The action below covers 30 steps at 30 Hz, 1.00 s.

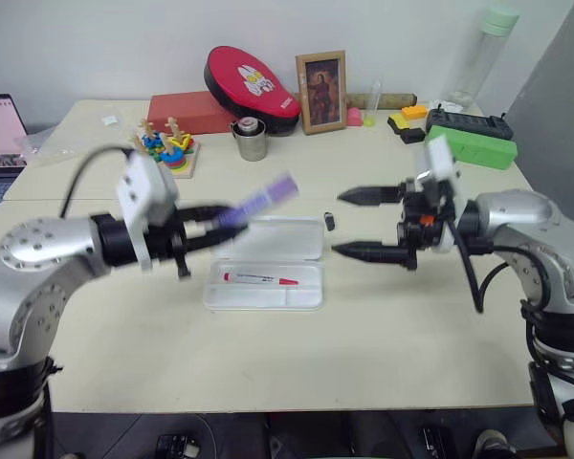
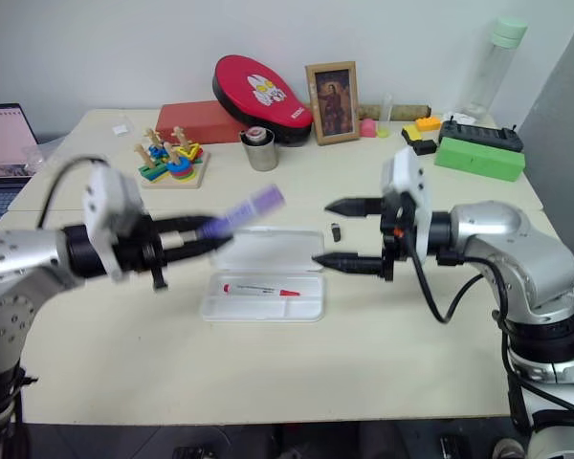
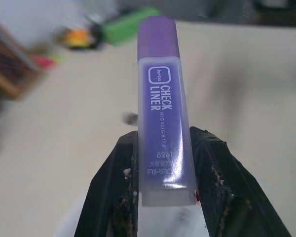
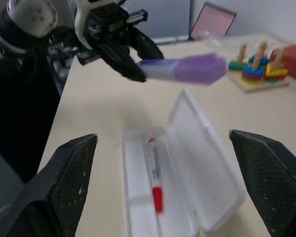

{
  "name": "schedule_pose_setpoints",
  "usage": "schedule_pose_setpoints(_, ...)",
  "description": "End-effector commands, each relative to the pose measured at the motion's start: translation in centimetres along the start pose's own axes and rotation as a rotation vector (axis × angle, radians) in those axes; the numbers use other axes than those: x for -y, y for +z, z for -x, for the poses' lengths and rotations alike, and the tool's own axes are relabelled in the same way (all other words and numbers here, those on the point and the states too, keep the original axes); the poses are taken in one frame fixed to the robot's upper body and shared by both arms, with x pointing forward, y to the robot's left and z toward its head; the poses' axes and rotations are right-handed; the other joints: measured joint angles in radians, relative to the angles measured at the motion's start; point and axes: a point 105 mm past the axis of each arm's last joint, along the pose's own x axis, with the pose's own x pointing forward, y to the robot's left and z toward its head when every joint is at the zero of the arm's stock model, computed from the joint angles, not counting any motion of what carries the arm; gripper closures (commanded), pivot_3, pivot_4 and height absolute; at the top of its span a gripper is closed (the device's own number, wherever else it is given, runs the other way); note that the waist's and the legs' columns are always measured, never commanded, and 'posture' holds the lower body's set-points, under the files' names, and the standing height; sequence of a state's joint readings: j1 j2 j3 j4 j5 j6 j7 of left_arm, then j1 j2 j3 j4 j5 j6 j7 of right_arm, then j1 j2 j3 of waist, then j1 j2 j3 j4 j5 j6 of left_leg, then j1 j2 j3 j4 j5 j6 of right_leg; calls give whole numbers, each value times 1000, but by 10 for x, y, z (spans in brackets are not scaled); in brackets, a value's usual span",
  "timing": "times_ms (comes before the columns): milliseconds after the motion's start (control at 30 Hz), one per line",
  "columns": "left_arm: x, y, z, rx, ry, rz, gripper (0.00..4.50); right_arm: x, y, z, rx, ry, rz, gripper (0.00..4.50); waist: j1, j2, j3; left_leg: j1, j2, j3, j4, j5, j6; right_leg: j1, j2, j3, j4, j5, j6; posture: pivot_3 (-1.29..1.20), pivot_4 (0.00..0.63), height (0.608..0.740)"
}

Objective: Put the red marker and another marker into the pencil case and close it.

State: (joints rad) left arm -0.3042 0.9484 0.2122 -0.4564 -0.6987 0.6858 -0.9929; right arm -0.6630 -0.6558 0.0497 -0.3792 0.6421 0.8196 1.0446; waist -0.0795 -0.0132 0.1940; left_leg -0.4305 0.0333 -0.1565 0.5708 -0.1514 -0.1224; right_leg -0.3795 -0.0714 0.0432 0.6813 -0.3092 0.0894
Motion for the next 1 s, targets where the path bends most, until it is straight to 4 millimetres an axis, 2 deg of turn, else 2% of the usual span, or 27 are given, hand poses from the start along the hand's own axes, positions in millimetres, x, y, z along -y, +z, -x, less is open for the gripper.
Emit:
schedule_pose_setpoints(33,12,-24,6,-168,-98,-87,3313,-7,-4,-5,-48,-3,62,0,-1,0,0,0,0,0,0,0,0,0,0,0,0,-1,1,0,150,740)
schedule_pose_setpoints(233,9,-70,4,-346,-145,-151,3313,-8,-28,-9,-157,-17,65,0,14,0,0,-1,0,1,1,0,0,0,0,1,-1,-1,2,0,150,740)
schedule_pose_setpoints(300,5,-80,3,-382,-157,-190,3313,-9,-33,-10,-176,-17,66,0,21,0,0,-1,0,1,1,0,0,0,0,1,-2,0,1,0,150,740)
schedule_pose_setpoints(600,-8,-84,-9,-387,-246,-260,3313,-14,-35,-15,-171,-17,70,0,26,0,0,-2,0,1,1,0,0,-1,0,0,-1,-1,1,0,150,740)
schedule_pose_setpoints(767,-8,-88,-13,-411,-318,-267,3313,-14,-35,-15,-167,-35,68,0,24,0,0,-2,0,1,1,0,0,-1,0,0,-1,0,1,0,150,740)
schedule_pose_setpoints(1000,-18,-92,-18,-442,-324,-290,3313,-16,-35,-14,-165,-53,63,0,24,0,0,-2,0,0,1,0,0,-1,0,0,-1,-1,2,0,150,740)
